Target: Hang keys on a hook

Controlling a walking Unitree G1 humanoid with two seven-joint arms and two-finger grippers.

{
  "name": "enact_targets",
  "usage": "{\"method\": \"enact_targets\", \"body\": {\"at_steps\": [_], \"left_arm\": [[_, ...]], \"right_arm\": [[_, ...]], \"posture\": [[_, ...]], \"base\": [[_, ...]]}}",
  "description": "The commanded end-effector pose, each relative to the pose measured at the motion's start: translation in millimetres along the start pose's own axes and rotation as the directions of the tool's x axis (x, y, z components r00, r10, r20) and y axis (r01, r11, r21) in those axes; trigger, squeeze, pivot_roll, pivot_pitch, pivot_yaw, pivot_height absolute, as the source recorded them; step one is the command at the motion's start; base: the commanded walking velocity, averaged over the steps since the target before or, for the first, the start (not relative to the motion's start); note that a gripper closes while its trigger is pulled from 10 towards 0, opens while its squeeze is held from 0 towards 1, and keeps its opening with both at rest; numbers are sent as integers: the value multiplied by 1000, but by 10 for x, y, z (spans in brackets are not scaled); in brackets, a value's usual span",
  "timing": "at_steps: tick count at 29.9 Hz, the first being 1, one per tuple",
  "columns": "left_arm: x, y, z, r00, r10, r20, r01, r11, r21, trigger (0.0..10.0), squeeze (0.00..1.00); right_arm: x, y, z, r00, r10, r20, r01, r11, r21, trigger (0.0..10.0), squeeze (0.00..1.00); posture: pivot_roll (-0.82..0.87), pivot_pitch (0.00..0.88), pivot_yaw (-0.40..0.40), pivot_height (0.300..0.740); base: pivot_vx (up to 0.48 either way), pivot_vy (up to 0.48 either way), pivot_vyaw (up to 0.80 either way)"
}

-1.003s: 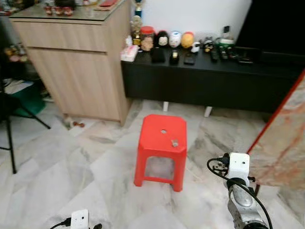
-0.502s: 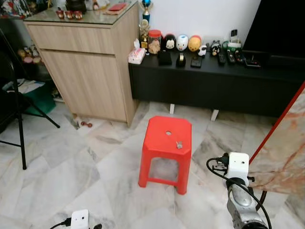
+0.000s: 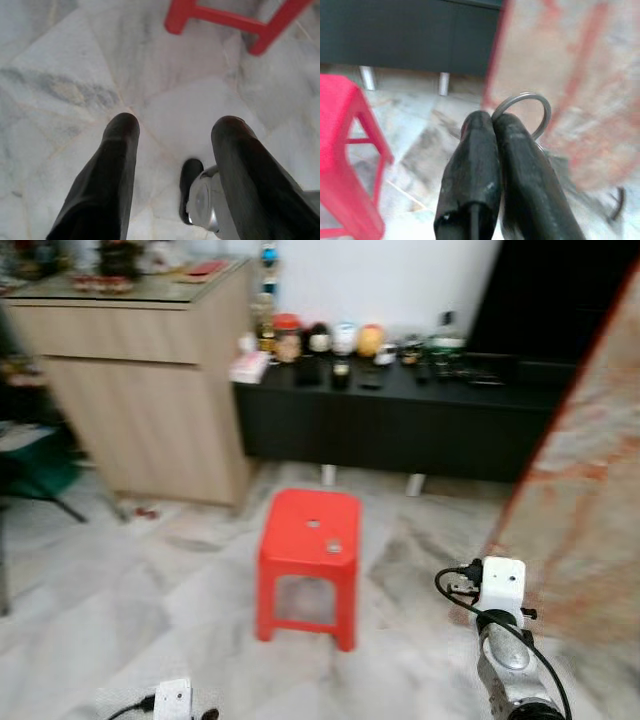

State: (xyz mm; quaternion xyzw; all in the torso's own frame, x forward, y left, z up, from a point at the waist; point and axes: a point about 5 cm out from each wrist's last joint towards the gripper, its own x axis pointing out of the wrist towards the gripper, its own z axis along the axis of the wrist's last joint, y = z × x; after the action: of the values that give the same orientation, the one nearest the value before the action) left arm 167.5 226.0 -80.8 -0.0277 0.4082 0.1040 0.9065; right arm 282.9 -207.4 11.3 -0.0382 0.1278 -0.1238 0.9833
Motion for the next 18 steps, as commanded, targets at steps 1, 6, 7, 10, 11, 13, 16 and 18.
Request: {"method": "enact_targets", "body": {"at_steps": [1, 6, 7, 10, 11, 13, 16, 18], "left_arm": [[-10, -2, -41, 1000, 1, -13, -1, 1000, 9, 10000, 0], [-10, -1, -39, 1000, 2, -12, -2, 1000, 7, 10000, 0], [-9, -2, -38, 1000, 1, -13, -1, 1000, 6, 10000, 0], [-9, -2, -36, 1000, 0, -13, 0, 1000, 6, 10000, 0], [-9, -2, -36, 1000, 0, -13, 0, 1000, 7, 10000, 0], [-8, -1, -34, 1000, 0, -13, 0, 1000, 7, 10000, 0], [-7, -2, -31, 1000, 0, -12, 0, 1000, 7, 10000, 0], [-7, -3, -31, 1000, 0, -12, 0, 1000, 7, 10000, 0]], "right_arm": [[24, -8, 52, 1000, -4, 20, 4, 1000, -1, 10000, 0], [29, -8, 61, 1000, -6, 22, 6, 1000, -1, 10000, 0], [33, -8, 68, 1000, -8, 24, 8, 1000, -1, 10000, 0], [37, -7, 75, 1000, -9, 27, 10, 1000, 0, 10000, 0], [38, -7, 76, 1000, -10, 27, 10, 1000, -1, 10000, 0], [39, -7, 79, 1000, -11, 28, 11, 1000, -1, 10000, 0], [42, -5, 84, 1000, -11, 29, 11, 1000, -1, 10000, 0], [44, -7, 86, 999, -12, 29, 12, 1000, 0, 10000, 0]], "posture": [[118, 0, -11, 740], [117, 0, -11, 740], [116, 0, -11, 740], [115, 0, -10, 740], [116, 0, -10, 740], [115, 0, -9, 740], [115, 0, -10, 740], [115, 0, -10, 740]], "base": [[0, -371, 0], [0, -371, 0], [0, -375, 0], [0, -376, 0], [0, -375, 0], [0, -375, 0], [0, -372, 0], [0, -373, 0]]}}
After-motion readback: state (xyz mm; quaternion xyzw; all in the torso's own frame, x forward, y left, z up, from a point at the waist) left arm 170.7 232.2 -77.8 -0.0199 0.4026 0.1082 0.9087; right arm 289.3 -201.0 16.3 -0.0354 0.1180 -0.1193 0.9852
